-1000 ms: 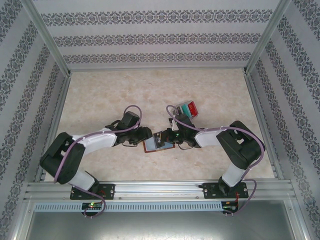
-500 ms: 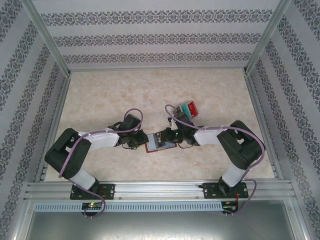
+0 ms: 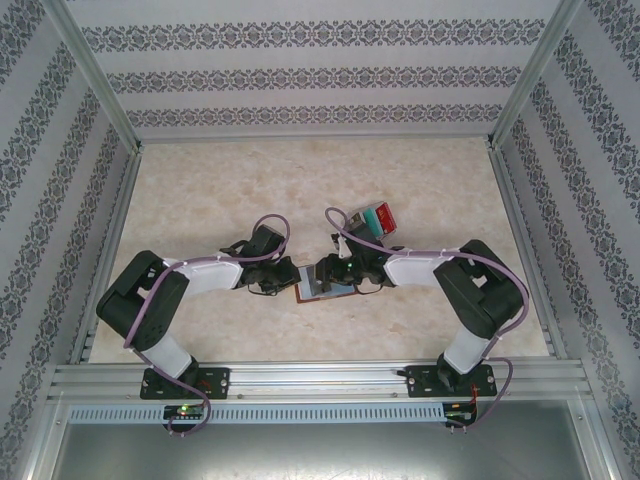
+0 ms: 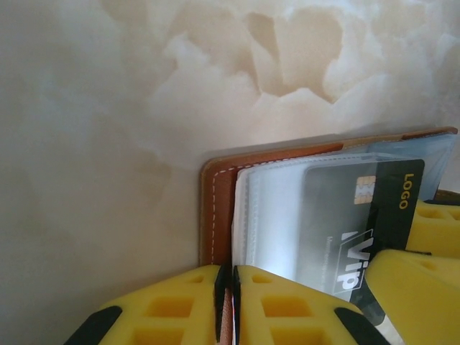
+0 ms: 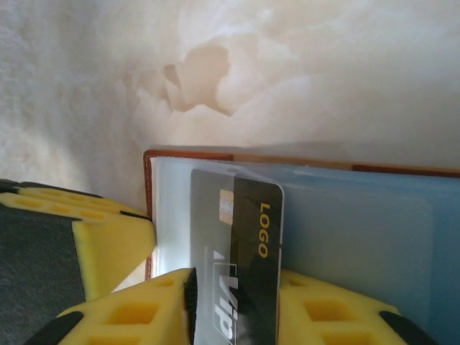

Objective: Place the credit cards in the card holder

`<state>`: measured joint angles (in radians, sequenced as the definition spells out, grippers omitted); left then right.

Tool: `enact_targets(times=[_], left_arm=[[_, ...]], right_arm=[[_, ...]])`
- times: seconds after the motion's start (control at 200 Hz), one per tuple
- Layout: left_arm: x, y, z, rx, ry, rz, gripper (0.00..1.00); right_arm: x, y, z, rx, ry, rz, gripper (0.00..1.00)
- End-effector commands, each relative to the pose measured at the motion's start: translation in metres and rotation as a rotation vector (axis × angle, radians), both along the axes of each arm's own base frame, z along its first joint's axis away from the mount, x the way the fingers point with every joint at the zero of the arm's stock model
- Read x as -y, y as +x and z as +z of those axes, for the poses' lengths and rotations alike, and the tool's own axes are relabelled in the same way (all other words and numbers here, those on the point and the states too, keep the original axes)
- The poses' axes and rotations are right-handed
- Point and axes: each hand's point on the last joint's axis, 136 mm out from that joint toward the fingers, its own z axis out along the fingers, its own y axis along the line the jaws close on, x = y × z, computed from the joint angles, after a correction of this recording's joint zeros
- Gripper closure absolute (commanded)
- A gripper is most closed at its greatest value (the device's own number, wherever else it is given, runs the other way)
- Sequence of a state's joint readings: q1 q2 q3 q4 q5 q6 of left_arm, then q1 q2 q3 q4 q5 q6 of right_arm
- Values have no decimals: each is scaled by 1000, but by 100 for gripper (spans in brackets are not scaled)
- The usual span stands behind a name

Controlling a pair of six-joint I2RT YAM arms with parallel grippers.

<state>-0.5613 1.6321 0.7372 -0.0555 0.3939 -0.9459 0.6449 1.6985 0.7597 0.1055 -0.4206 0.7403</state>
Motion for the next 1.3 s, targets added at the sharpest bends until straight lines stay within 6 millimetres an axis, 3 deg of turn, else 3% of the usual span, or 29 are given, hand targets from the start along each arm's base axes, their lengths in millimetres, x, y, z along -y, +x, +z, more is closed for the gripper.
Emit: enact_targets(times=[0.0,0.16,0.56,0.859,1.054,1.164,1.299], left_arm=[[-6,-12,-18,-43,50,-24,85],[-6,-13,-19,-44,53,-25,86],[0,-10,-17,-38,27,-36,86],[2,-8,-15,-32,15,-32,86],[1,-7,-11,-19,14,-23,77],[-7,-6,-5,-6,50,-2,63],[-25,-4,9,38,131,41,59]], right_arm=[[29,-11,-7,-5,-175,-1,66],[33,-11,0,4,-207,22,67],[11,-13,-4,-19,-175,78,94],[-7,-17,1,-34,-140,124,90],[-12,-17,0,-40,-147,139,86],[0,-15,1,-23,-202,103,84],[19,-11,8,24,-274,74,77]])
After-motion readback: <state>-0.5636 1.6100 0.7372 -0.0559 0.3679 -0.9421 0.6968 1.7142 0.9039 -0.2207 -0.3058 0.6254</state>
